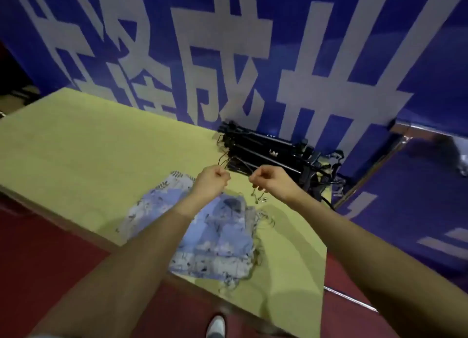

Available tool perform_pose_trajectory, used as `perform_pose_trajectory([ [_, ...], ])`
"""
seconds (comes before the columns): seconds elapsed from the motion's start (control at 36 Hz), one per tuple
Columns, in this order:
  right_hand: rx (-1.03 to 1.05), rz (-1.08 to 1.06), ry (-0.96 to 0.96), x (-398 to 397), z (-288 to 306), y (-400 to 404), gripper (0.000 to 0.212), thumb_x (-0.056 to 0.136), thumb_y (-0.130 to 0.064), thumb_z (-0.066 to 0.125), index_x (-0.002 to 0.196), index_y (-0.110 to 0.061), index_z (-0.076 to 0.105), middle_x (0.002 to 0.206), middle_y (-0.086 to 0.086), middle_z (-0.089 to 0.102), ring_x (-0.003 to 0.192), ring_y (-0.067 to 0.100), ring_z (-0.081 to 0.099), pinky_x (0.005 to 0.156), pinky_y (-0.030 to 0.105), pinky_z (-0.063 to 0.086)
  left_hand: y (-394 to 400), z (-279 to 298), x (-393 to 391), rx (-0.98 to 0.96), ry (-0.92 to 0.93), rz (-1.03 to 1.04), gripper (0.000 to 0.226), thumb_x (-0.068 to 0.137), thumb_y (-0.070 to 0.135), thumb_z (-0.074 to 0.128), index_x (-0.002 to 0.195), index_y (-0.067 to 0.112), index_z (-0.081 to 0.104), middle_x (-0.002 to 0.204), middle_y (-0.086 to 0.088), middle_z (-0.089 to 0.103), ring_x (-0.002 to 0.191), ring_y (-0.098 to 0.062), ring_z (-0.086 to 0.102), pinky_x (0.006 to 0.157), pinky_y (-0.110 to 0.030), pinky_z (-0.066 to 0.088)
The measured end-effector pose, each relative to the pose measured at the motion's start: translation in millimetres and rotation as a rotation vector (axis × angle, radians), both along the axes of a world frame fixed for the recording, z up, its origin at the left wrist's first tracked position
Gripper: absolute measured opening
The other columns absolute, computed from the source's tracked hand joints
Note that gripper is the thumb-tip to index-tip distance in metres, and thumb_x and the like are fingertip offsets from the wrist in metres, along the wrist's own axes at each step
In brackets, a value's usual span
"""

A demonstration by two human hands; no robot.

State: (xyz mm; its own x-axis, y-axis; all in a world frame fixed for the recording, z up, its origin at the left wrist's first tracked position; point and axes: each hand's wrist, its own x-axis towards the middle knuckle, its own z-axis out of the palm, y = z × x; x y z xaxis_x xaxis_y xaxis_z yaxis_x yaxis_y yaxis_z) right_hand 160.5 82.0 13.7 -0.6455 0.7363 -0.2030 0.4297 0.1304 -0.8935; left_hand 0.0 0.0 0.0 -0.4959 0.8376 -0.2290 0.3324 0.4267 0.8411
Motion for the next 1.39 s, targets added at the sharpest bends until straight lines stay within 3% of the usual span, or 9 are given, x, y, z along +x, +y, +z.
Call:
perform_pose_trajectory([
  [0.11, 0.042, 0.095, -0.157, -2.8, -40.4, -12.9, 0.009, 0.086, -0.012, 0.064, 0.088, -0.003, 0.065, 0.082, 0.006, 0.063, 0.074, 0.016, 0.054, 0.07, 0.031, 0.043, -25.8, -22.9, -0.1, -0.103, 0.058, -0.071, 0.012, 0.096, 0.012, 0.047, 0.088, 0.007, 0.054, 0.069, -0.002, 0.051, 0.061, -0.015, 0.046, 0.057, -0.027, 0.039],
  [0.25, 0.086, 0.138, -0.422, -7.2, -87.2, -19.0, 0.018, 0.089, -0.022, 0.058, 0.076, -0.01, 0.059, 0.077, 0.006, 0.059, 0.08, 0.026, 0.056, 0.067, 0.027, 0.038, -39.0, -69.3, 1.3, -0.267, 0.089, -0.137, 0.013, 0.096, 0.014, 0.05, 0.088, 0.01, 0.059, 0.097, -0.023, 0.063, 0.092, -0.034, 0.06, 0.091, -0.046, 0.049],
  [0.31, 0.1, 0.126, -0.546, -10.4, -106.3, -20.9, 0.036, 0.087, -0.037, 0.061, 0.06, -0.017, 0.048, 0.068, 0.004, 0.052, 0.079, 0.03, 0.055, 0.067, 0.029, 0.035, -39.4, -80.4, 4.7, -0.315, 0.141, -0.154, 0.018, 0.095, 0.013, 0.049, 0.079, 0.014, 0.057, 0.099, -0.025, 0.063, 0.098, -0.039, 0.059, 0.091, -0.049, 0.047],
  [0.39, 0.184, 0.065, -0.607, -12.4, -123.1, -31.1, 0.044, 0.079, -0.051, 0.065, 0.058, -0.02, 0.043, 0.088, 0.007, 0.06, 0.094, 0.029, 0.054, 0.073, 0.032, 0.032, -40.0, -78.3, 16.8, -0.359, 0.282, -0.19, 0.022, 0.096, 0.015, 0.043, 0.076, 0.019, 0.051, 0.098, -0.017, 0.06, 0.104, -0.035, 0.051, 0.093, -0.048, 0.034],
  [0.64, 0.32, -0.031, -0.336, -16.3, -128.1, -37.7, 0.029, 0.085, -0.021, 0.061, 0.065, -0.02, 0.04, 0.068, -0.001, 0.049, 0.075, 0.022, 0.047, 0.074, 0.034, 0.025, -34.7, -95.1, 28.5, -0.323, 0.455, -0.135, 0.033, 0.1, 0.029, 0.033, 0.096, 0.008, 0.06, 0.088, -0.012, 0.059, 0.095, -0.032, 0.055, 0.091, -0.039, 0.031],
  [0.83, 0.367, -0.09, -0.045, -20.7, -115.3, -31.8, 0.017, 0.085, -0.021, 0.068, 0.075, -0.013, 0.057, 0.064, -0.002, 0.062, 0.066, 0.025, 0.062, 0.079, 0.046, 0.049, -14.3, -72.3, 27.3, -0.151, 0.147, -0.03, 0.041, 0.098, 0.045, 0.038, 0.065, 0.022, 0.048, 0.057, 0.003, 0.044, 0.061, -0.016, 0.046, 0.07, -0.032, 0.033],
  [1.0, 0.19, -0.178, 0.1, -31.3, -92.2, -29.2, 0.006, 0.085, -0.003, 0.062, 0.086, -0.005, 0.068, 0.08, -0.002, 0.065, 0.076, -0.001, 0.059, 0.074, 0.012, 0.045, -0.1, -55.6, 19.6, 0.006, -0.025, 0.055, 0.036, 0.095, 0.025, 0.052, 0.06, 0.018, 0.056, 0.052, 0.001, 0.048, 0.053, -0.013, 0.043, 0.056, -0.027, 0.034],
  [1.25, -0.065, -0.326, 0.244, -47.2, -86.2, -23.0, 0.008, 0.087, -0.008, 0.064, 0.091, -0.001, 0.061, 0.082, 0.009, 0.062, 0.076, 0.018, 0.058, 0.073, 0.031, 0.049, 13.0, -44.9, 9.2, 0.084, -0.01, 0.082, 0.031, 0.096, 0.016, 0.051, 0.066, 0.012, 0.053, 0.055, 0.0, 0.046, 0.05, -0.01, 0.039, 0.046, -0.016, 0.031],
  [1.39, -0.017, -0.279, 0.227, -48.0, -82.7, -16.7, 0.009, 0.088, -0.005, 0.063, 0.081, 0.002, 0.062, 0.065, 0.003, 0.055, 0.053, 0.001, 0.048, 0.055, 0.015, 0.041, 11.6, -43.1, -1.4, 0.075, -0.07, 0.045, 0.027, 0.094, 0.015, 0.054, 0.075, -0.001, 0.062, 0.06, -0.01, 0.051, 0.057, -0.019, 0.043, 0.057, -0.026, 0.036],
])
